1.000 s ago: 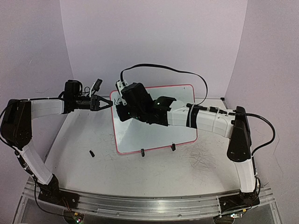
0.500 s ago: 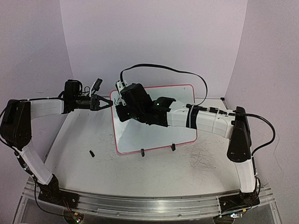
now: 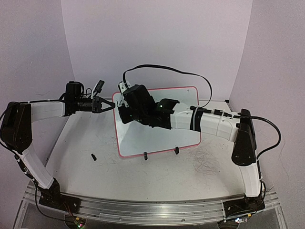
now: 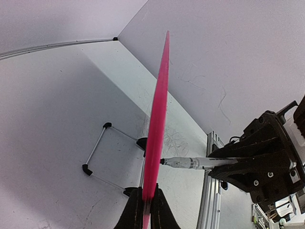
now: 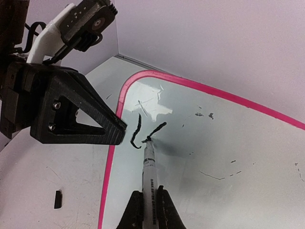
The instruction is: Write a sentence on the whiteboard
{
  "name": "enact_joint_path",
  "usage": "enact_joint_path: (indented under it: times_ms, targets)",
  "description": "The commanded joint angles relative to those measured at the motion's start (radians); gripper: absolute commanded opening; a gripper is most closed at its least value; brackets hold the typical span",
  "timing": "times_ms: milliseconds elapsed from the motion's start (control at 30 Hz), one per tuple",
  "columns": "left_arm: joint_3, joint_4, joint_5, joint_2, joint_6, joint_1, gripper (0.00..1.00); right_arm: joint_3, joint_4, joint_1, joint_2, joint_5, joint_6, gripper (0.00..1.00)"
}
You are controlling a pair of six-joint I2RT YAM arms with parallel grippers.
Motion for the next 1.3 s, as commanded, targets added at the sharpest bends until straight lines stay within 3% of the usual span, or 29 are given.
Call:
enact_joint_path:
  times_ms: [0,1267]
  targets:
    - [0.007,0.025,0.039,-0.047,-0.019,0.001,0.0,-0.009,-0.009,0.001,-0.01,0.018,0.021,0.0]
    - [0.006,0.027,0.041,-0.058,-0.021,-0.001,0.0,-0.111,-0.064,0.009,-0.03,-0.024,0.112,0.0]
